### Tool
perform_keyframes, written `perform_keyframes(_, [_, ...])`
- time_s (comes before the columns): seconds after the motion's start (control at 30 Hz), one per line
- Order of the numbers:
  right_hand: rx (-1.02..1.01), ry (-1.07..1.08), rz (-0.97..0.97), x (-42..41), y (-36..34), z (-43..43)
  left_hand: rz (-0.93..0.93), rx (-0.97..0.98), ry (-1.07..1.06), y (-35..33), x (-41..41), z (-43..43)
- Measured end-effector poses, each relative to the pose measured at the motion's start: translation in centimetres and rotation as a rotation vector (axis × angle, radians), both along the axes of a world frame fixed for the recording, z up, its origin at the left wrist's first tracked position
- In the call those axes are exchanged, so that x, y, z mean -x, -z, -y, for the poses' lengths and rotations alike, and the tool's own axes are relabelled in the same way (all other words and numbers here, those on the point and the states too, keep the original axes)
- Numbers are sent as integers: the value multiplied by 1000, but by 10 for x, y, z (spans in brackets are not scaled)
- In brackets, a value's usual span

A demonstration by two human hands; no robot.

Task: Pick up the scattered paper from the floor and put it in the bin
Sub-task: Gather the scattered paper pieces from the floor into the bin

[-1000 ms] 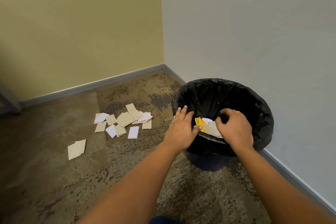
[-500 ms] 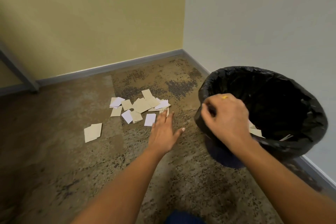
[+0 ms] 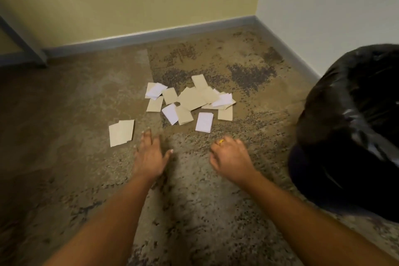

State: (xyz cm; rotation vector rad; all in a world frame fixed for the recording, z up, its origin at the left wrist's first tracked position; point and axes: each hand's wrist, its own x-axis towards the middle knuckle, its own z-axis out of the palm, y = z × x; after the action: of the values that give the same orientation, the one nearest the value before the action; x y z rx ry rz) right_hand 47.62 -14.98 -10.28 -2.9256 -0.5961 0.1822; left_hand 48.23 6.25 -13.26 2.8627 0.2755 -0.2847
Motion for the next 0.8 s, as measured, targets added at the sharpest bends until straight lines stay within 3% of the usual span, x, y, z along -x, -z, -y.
perform_keyframes(0.13, [-1,31,52,-40,33,1,55,-77,-76,26,-13,-31])
perform_keyframes(0.37, [-140,407,-19,-139,48,7,129,-39,-321,46,-54,-65])
perform_keyframes(0.47, [-110,411,25,-169,47,9,85,-52,-296,49,-74,-73])
perform_keyframes(0.67, [-202,517,-304,-204,63,3,-20,-17,-181,59,-99,-58])
perform_keyframes(0.8, [-84,420,-315,-193,80,-6,14,-3,-16,61,-107,-34])
